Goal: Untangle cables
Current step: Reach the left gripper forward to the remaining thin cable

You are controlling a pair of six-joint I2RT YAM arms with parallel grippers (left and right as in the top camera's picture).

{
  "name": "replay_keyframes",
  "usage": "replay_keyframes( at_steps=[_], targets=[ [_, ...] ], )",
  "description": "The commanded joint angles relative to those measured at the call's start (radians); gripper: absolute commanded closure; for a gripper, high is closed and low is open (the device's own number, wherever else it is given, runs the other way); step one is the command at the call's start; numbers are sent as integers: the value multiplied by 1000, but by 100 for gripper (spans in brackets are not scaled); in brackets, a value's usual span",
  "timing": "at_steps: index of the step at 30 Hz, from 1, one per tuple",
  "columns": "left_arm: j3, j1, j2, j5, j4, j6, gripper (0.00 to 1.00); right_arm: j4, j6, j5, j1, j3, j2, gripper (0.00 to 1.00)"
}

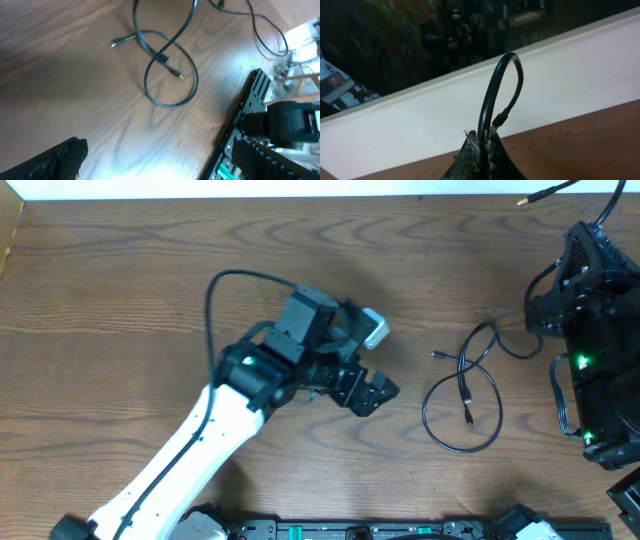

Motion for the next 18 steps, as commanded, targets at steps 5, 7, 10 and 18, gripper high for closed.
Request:
replay_keyframes(
  at_steps=[5, 7, 10, 18],
  targets=[
    [0, -105, 136, 21, 181, 25, 2, 0, 32, 12, -5, 13, -14, 99],
    [0, -134, 175, -25, 235, 6, 2, 0, 39, 12, -5, 13, -15, 99],
    [0, -175, 238, -91, 313, -28, 2, 0, 44, 12, -5, 13, -15, 99],
    [0, -232, 404, -119, 528, -101, 2, -1, 61, 10, -5, 13, -15, 99]
  ],
)
